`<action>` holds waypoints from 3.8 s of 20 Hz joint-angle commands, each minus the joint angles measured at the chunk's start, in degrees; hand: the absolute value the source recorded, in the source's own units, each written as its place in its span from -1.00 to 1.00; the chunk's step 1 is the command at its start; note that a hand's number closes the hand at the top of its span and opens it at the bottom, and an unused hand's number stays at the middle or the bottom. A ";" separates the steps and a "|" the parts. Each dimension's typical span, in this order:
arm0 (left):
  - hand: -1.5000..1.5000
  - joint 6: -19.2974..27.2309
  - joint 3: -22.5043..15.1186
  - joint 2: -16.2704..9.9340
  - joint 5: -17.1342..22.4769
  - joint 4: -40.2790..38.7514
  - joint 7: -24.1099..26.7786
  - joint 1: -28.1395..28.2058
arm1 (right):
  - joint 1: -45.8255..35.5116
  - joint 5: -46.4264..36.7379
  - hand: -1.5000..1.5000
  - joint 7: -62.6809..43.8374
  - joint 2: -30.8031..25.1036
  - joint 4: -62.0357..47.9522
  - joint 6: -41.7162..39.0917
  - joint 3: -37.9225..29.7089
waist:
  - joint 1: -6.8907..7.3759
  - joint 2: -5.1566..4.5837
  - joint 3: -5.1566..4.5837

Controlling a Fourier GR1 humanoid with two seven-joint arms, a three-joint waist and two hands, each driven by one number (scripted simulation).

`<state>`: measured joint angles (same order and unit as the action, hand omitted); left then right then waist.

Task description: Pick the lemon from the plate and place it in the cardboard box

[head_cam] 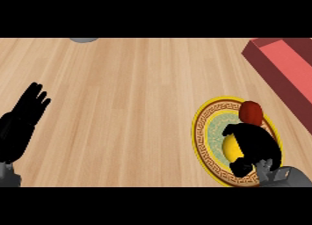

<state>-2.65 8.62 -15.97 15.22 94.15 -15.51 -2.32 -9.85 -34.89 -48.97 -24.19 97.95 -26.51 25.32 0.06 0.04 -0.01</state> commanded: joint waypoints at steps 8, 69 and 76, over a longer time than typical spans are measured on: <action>0.00 1.20 -0.62 3.42 -3.32 1.84 -1.66 0.21 | -2.62 -6.34 1.00 8.93 3.35 -4.43 -2.13 -5.44 | 0.07 -0.03 0.01; 0.00 -2.89 2.12 4.65 -3.45 0.63 1.07 0.55 | -42.90 -19.67 1.00 37.76 -10.26 -60.60 33.40 -37.61 | 0.94 -0.35 0.03; 0.00 -4.87 3.48 2.75 -2.38 -0.70 1.33 -0.49 | -42.50 -18.04 -1.00 34.90 -10.21 -73.18 32.09 -41.35 | 1.50 -0.63 0.06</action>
<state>-6.01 10.87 -12.12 12.07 94.49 -15.59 -2.69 -53.28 -53.65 -13.55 -35.07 30.10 4.62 -14.42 1.44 -0.54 0.05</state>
